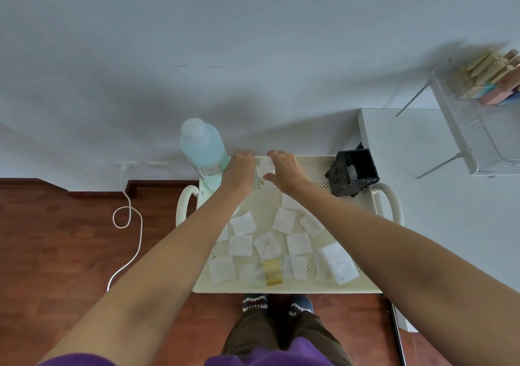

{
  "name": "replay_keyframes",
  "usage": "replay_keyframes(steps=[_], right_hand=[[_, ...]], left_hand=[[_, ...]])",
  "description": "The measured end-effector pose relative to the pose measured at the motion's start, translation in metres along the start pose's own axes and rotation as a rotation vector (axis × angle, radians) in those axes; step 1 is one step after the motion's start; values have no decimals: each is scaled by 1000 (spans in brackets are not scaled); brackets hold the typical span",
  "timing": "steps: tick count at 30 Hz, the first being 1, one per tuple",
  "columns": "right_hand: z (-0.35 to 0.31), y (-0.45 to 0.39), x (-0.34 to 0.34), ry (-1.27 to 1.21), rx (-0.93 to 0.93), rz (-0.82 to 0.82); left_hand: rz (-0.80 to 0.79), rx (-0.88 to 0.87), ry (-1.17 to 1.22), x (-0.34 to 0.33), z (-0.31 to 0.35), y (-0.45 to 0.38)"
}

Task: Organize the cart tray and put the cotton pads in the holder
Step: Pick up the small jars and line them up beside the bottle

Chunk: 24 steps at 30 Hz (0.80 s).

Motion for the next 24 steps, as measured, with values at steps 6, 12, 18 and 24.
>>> replay_keyframes(steps=[6,12,18,24], right_hand=[[1,5,-1,-7,8,-15],[15,32,19,-3,27,-20],[49,84,48,-14,2,-63],[122,150,45,197,-297,-98]], left_hand=[[53,-28,-58,2,3,6],[205,-165,-35,9,11,33],[-126,-261,156,-38,9,80],[-525,-209,186,-103,-6,134]])
Point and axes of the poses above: each hand's wrist, its own y-axis away from the middle knuckle, its own x-axis out of the back of the hand, z = x × y, the point moved 8 cm from there along -y, towards the middle knuckle, and after that the axes turned 4 degrees about x, right-handed, at the moved point
